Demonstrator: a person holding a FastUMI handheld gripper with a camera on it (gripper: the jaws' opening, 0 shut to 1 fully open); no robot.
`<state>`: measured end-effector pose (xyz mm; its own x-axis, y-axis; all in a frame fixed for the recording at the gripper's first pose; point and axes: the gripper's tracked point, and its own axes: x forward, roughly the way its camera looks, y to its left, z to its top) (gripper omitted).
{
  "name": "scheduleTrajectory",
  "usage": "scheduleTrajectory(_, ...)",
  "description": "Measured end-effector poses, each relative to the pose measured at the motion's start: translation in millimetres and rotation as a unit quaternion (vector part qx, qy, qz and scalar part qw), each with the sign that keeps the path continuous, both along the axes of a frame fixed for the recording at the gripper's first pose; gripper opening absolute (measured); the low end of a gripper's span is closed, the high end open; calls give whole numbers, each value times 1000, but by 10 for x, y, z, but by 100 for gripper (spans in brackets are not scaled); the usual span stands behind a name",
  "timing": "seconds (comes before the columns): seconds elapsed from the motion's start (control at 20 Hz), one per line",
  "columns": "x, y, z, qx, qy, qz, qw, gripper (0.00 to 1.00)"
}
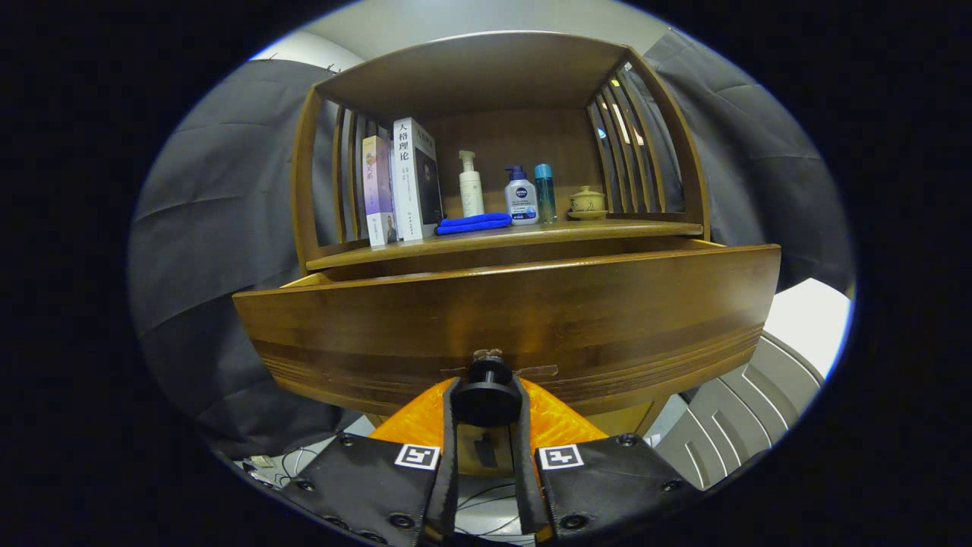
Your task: Pull open the drawer, take out the items inside it, and place them on the countertop above the cabinet.
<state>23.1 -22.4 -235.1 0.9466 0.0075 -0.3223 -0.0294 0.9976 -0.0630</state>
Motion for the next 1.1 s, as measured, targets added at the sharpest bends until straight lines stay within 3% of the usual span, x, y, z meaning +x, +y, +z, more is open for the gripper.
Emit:
scheduleTrajectory(0.95,-552,108,-10,4,24,36,999,34)
scheduleTrajectory(1.1,-574,114,1,31,56,35,997,42)
